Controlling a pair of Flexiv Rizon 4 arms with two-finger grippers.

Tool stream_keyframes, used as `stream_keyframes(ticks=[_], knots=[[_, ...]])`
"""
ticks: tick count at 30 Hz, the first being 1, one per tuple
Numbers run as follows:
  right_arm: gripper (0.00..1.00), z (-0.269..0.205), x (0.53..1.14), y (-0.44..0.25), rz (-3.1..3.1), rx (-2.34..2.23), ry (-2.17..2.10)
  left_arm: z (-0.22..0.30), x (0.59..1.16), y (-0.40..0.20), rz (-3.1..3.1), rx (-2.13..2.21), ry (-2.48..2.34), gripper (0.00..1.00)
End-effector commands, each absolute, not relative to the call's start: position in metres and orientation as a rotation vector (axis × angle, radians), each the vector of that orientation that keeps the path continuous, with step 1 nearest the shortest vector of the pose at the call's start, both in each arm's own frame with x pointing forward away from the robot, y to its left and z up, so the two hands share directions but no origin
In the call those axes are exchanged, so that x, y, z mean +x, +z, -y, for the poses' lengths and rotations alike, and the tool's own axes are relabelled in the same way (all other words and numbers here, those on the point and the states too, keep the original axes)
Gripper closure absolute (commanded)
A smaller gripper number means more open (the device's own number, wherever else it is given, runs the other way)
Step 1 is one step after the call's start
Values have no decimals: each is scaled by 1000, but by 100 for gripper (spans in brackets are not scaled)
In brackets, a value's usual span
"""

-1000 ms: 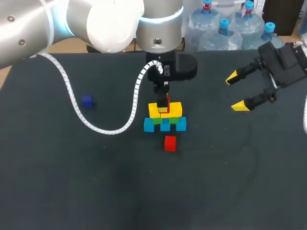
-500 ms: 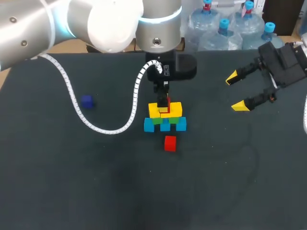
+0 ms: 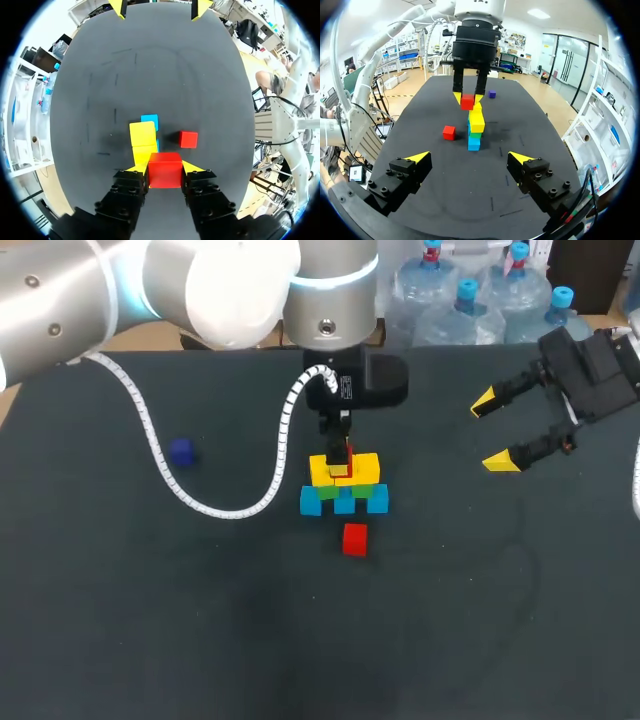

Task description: Place the blue cubes, place green cubes on the blue cubes, place the yellow cubes on the green cubes, then place the red cubes on the yellow cubes, and place purple cube on the red cubes.

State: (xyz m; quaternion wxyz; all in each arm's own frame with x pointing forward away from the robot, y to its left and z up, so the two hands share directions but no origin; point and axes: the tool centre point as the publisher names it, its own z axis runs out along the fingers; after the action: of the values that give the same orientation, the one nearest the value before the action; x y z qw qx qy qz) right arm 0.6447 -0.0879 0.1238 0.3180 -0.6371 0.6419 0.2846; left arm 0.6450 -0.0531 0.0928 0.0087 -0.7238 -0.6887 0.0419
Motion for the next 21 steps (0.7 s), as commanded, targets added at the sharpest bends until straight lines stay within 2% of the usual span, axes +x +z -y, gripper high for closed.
stream_keyframes(ticks=[1,21], knots=[[0,88,645,124,-1687,-1676,748,53,650,94,2145,-2257,134,100],[0,88,645,124,-1687,-1676,748,53,661,88,2133,-2260,135,100]])
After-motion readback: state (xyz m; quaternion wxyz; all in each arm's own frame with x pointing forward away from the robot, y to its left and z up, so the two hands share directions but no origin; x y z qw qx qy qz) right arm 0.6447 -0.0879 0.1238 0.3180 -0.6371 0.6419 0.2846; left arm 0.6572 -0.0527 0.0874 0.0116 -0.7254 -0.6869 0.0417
